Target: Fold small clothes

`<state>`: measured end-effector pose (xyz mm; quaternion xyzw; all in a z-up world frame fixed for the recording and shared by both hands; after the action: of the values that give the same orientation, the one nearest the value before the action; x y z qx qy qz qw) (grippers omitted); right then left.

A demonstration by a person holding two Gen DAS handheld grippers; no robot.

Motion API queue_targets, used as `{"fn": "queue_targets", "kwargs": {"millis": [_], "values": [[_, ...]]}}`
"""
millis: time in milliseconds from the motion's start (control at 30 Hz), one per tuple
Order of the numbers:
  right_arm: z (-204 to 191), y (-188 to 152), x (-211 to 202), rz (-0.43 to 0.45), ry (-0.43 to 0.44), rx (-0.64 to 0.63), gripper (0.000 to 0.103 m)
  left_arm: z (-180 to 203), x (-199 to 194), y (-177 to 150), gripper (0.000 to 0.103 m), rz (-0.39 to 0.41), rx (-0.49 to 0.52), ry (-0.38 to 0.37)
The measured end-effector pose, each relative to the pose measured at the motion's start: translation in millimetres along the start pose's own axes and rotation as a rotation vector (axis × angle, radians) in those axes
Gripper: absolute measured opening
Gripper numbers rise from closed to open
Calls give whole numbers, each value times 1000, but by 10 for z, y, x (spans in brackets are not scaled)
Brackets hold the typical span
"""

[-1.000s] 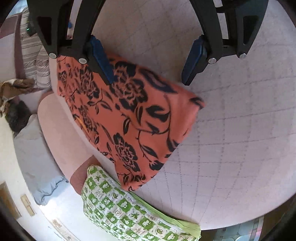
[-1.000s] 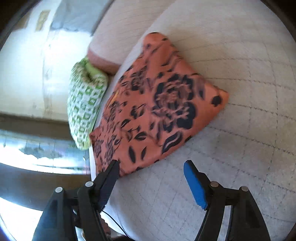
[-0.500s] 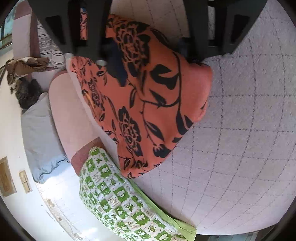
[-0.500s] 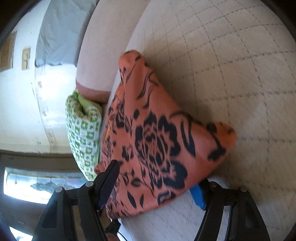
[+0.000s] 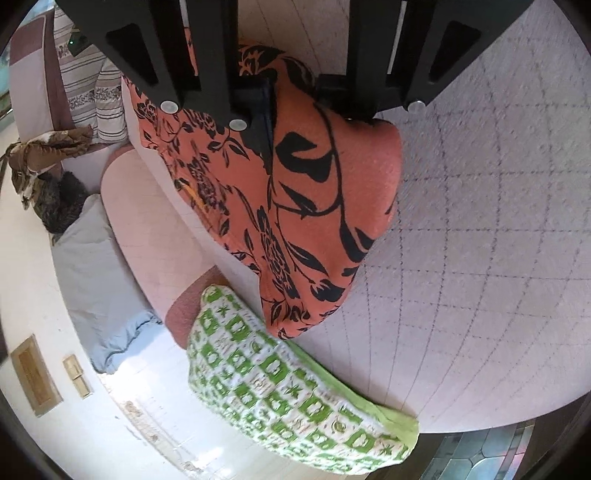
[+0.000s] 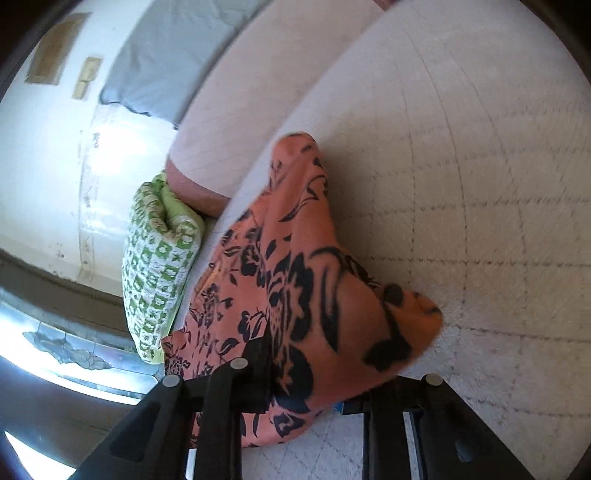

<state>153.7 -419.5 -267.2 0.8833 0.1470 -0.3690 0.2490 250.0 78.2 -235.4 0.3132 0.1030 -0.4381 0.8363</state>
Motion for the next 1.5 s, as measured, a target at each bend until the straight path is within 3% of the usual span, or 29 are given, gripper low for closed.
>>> {"fn": "queue_targets", "kwargs": {"millis": [133, 200, 367, 433, 467, 500, 567, 600, 833, 1100, 1133, 1167, 1200, 1233, 1500], "values": [[-11, -97, -276, 50, -32, -50, 10, 30, -236, -76, 11, 6, 7, -13], [15, -124, -373, 52, -44, -71, 10, 35, -346, -92, 10, 11, 44, 38], [224, -109, -289, -84, -7, 27, 14, -226, -420, -124, 11, -14, -89, 32], [292, -122, -283, -123, 6, 68, 15, -249, -424, -149, 21, -38, -111, 34], [312, -128, -282, -136, 18, 78, 22, -258, -411, -160, 36, -61, -124, 23], [316, -134, -278, -147, 25, 84, 29, -263, -401, -175, 43, -78, -138, 10], [327, -155, -264, -155, 24, 96, 74, -294, -368, -196, 64, -110, -184, -10], [340, -166, -260, -150, 23, 108, 75, -315, -340, -209, 65, -122, -210, -24], [258, -183, 146, -183, 64, 140, 74, -265, 4, -158, 68, -122, -246, -94], [148, -7, 373, -26, 110, 157, 72, -217, 241, 14, 62, -42, -192, -80], [119, 18, 404, -12, 104, 144, 67, -222, 273, 22, 49, -41, -184, -68], [93, 39, 442, 2, 85, 127, 50, -247, 310, 32, 33, -44, -183, -48], [86, 55, 478, 5, 66, 119, 33, -282, 328, 34, 27, -45, -189, -35], [102, 65, 553, -11, 50, 123, 26, -324, 339, 36, 23, -44, -206, -40], [-120, 74, 330, 87, -18, 2, 23, -139, 221, 37, 16, -6, -114, -49]]}}
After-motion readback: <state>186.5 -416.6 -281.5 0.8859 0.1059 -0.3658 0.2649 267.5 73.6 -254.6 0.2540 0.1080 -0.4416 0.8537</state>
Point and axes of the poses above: each gripper's, at about its wrist camera, not at the fingertips, and x roughly the way its jaws point, z to its right, y to its top, the point moved 1 cm from there along x, roughly the way its jaws point, and after that the axes turned 14 degrees about -y, right-handed, at the moved point
